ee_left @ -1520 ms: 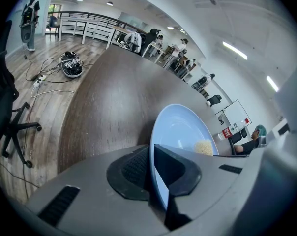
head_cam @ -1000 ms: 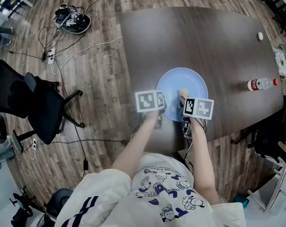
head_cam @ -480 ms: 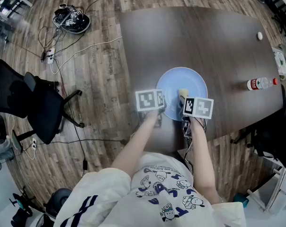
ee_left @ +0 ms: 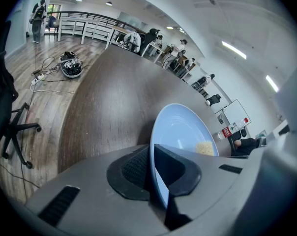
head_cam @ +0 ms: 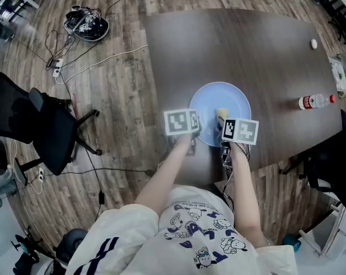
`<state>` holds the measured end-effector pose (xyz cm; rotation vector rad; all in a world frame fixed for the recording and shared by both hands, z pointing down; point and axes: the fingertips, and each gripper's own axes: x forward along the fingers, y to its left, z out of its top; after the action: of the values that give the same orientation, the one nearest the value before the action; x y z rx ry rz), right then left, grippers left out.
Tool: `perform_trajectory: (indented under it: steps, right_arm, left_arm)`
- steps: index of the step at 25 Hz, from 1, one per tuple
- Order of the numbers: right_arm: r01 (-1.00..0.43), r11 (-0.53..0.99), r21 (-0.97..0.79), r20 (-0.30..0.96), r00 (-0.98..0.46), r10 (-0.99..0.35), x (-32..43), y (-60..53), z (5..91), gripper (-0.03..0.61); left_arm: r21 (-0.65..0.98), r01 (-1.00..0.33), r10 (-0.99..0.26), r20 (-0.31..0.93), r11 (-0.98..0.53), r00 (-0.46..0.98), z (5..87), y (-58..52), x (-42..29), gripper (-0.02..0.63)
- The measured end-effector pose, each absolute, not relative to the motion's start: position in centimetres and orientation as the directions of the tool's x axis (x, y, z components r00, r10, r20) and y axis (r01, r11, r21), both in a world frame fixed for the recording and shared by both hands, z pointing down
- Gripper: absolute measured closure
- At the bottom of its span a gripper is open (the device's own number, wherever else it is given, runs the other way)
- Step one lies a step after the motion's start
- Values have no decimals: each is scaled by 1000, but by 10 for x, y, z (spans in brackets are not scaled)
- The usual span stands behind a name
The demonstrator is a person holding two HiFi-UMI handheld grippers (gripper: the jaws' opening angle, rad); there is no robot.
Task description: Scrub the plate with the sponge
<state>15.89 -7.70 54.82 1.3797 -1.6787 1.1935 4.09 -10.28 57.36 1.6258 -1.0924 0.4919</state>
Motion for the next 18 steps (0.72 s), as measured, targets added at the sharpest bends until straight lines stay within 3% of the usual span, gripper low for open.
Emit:
perform_trajectory:
  steps: [18]
  right_arm:
    - [-974, 28, -225, 890, -217, -401, 159, -78, 543, 459]
  left_arm:
    - [538, -843, -403, 767, -20, 499, 574, -102, 40, 583]
